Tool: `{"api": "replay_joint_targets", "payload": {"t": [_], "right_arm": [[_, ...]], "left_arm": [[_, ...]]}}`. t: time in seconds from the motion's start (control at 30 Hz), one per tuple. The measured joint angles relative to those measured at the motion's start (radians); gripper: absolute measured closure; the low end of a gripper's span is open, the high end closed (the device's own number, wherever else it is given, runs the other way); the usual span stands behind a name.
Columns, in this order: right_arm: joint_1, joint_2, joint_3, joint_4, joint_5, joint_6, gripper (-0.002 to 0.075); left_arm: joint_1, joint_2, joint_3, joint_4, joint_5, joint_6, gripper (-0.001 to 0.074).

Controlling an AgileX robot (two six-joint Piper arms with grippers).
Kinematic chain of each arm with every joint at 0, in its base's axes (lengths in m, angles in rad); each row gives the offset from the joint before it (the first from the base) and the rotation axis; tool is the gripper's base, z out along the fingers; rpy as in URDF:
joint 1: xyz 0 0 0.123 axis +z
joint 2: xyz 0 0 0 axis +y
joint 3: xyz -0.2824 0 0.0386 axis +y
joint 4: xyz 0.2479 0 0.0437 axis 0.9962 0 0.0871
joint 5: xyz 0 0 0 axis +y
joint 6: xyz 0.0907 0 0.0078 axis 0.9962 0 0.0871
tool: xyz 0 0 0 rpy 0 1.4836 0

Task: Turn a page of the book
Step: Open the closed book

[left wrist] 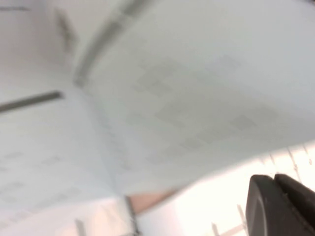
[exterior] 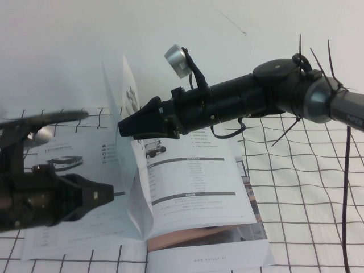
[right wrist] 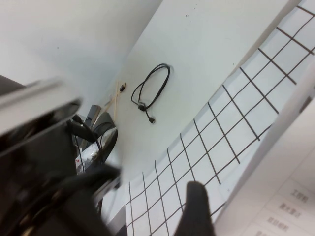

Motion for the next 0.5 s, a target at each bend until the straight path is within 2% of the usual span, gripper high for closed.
{"api": "replay_joint_targets", "payload": {"t": [0.2, 0.5], "right_arm": [[0.0, 0.0, 0.0, -0.002, 0.0, 0.0, 0.0206], [0.0, 0.0, 0.0, -0.002, 0.025, 0.002, 0.0206]], "left_arm": [[-0.179, -0.154, 0.068, -0.046, -0.115, -0.043, 0.0738], [-0.549, -0.086, 0.072, -0.128, -0.545, -0.09, 0.0738]]}}
